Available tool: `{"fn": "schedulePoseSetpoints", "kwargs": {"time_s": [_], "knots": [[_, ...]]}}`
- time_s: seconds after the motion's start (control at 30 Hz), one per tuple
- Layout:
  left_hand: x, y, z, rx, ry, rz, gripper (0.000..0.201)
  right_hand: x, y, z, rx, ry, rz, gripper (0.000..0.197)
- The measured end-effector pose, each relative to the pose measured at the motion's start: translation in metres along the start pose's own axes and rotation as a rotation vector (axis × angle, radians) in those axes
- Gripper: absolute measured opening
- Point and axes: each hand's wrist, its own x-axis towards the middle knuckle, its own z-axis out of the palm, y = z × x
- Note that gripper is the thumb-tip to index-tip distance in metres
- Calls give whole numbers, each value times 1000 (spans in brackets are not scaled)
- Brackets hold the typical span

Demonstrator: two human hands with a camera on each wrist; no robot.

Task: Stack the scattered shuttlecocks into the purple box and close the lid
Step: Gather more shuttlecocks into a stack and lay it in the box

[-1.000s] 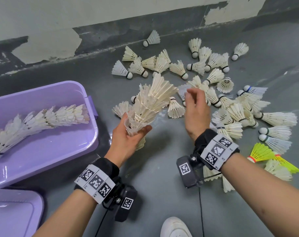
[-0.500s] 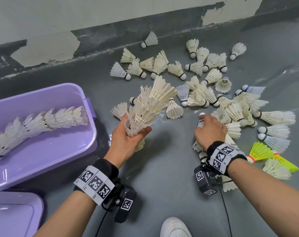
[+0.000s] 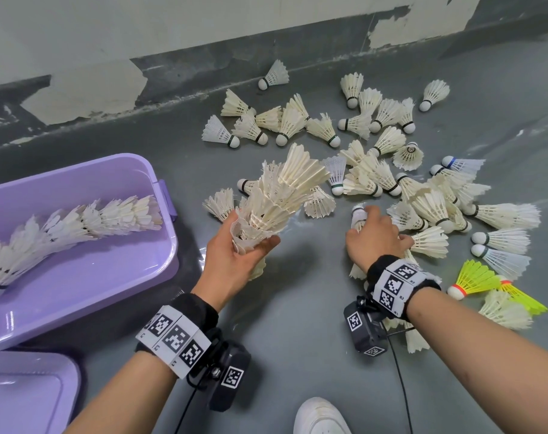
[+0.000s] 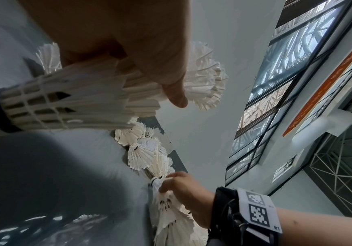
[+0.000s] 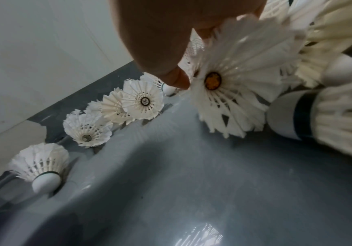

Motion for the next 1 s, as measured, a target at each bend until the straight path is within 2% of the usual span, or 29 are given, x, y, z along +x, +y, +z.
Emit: {"fn": "schedulePoseSetpoints", "kwargs": {"time_s": [0.07, 0.2, 0.27, 0.43, 0.57, 0.77, 0.87, 0.93, 1.0], "knots": [[0, -1, 1, 11, 7, -4, 44, -3, -7, -6, 142, 43, -42, 51], [0, -1, -1, 15, 13, -8, 44, -6, -23, -19, 593, 196, -182, 38], [0, -1, -3, 20, 23, -7, 44, -8, -33, -27, 744, 271, -229, 34], [0, -2, -5, 5, 35, 6, 43, -12, -50, -36, 933, 305, -126, 24], [-1, -3, -6, 15, 29, 16, 44, -13, -51, -36, 969, 275, -77, 24], [-1, -5, -4, -30, 11, 14, 42, -16, -48, -36, 938, 108, -124, 50], [1, -8, -4, 6, 45, 2, 44, -16, -49, -34, 809, 4, -119, 64], [2, -8, -5, 17, 54, -9, 44, -17, -50, -33, 716, -18, -153, 63], [2, -8, -6, 25, 55, -8, 44, -21, -51, -32, 649, -2, -182, 52]]}}
